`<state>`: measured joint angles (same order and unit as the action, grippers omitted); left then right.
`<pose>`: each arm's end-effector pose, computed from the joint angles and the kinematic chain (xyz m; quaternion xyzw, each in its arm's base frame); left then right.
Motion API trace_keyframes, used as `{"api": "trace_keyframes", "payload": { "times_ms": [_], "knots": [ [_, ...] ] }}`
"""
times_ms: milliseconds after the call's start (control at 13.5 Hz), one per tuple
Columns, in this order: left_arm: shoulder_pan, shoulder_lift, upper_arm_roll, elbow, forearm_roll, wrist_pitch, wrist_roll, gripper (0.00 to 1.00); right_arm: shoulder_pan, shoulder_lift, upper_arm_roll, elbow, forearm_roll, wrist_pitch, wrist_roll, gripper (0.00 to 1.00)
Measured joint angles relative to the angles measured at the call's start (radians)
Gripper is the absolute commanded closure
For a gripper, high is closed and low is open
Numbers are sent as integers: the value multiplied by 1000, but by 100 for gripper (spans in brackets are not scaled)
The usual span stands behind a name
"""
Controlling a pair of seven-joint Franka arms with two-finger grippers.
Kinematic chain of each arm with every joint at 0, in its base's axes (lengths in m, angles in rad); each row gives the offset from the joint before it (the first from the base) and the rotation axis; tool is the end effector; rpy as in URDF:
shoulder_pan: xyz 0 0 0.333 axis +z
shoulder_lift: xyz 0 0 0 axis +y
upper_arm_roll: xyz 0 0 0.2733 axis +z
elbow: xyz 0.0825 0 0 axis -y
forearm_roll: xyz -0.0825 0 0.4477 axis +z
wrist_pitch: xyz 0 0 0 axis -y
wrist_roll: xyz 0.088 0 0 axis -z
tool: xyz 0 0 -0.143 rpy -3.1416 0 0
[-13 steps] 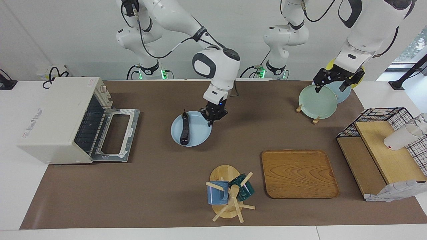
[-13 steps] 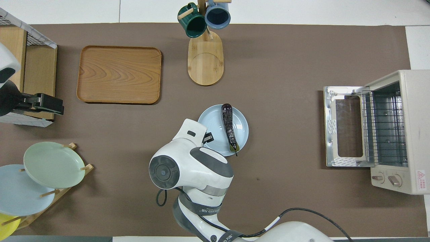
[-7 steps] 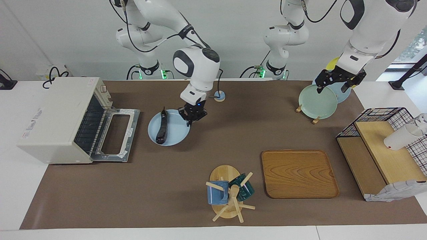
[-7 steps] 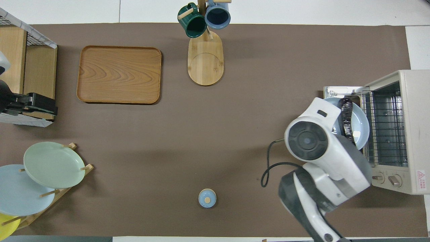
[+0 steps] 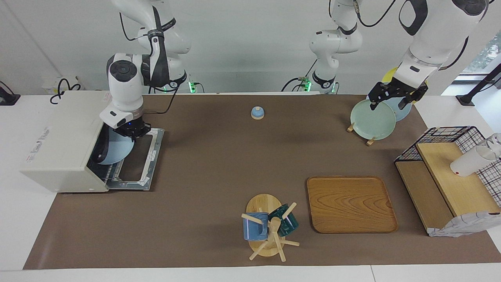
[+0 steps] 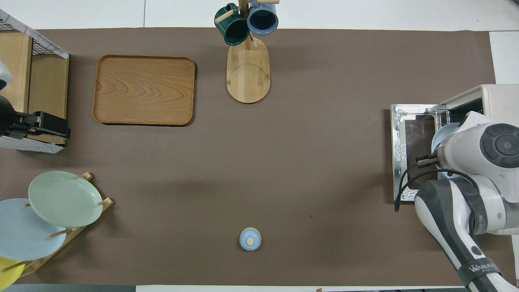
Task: Put eggplant into oven
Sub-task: 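Open the right gripper to release the eggplant inside the oven, then withdraw the right gripper out of the oven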
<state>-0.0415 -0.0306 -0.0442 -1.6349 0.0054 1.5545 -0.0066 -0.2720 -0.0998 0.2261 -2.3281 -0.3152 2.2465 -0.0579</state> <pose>0.6029 -0.0513 0.5289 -0.9989 0.0395 0.0247 0.0045 0.5503 -0.0450 0.2647 0.9856 0.1027 -0.0004 0.1344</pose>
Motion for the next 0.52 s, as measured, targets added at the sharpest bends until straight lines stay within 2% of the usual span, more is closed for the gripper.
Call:
{"api": "trace_keyframes", "payload": {
  "times_ms": [74, 223, 371, 520],
  "knots": [
    [0, 0, 0, 0, 0, 0, 0, 0, -17, 0, 0, -12, 0, 24, -20, 100],
    [-1, 0, -1, 0, 0, 0, 0, 0, -29, 1, 0, -19, 3, 40, -31, 76],
    [-1, 0, -1, 0, 0, 0, 0, 0, -29, 4, 1, -23, 21, 39, -41, 57],
    [-1, 0, -1, 0, 0, 0, 0, 0, -29, 5, 1, -23, 23, 38, -56, 54]
  ]
}}
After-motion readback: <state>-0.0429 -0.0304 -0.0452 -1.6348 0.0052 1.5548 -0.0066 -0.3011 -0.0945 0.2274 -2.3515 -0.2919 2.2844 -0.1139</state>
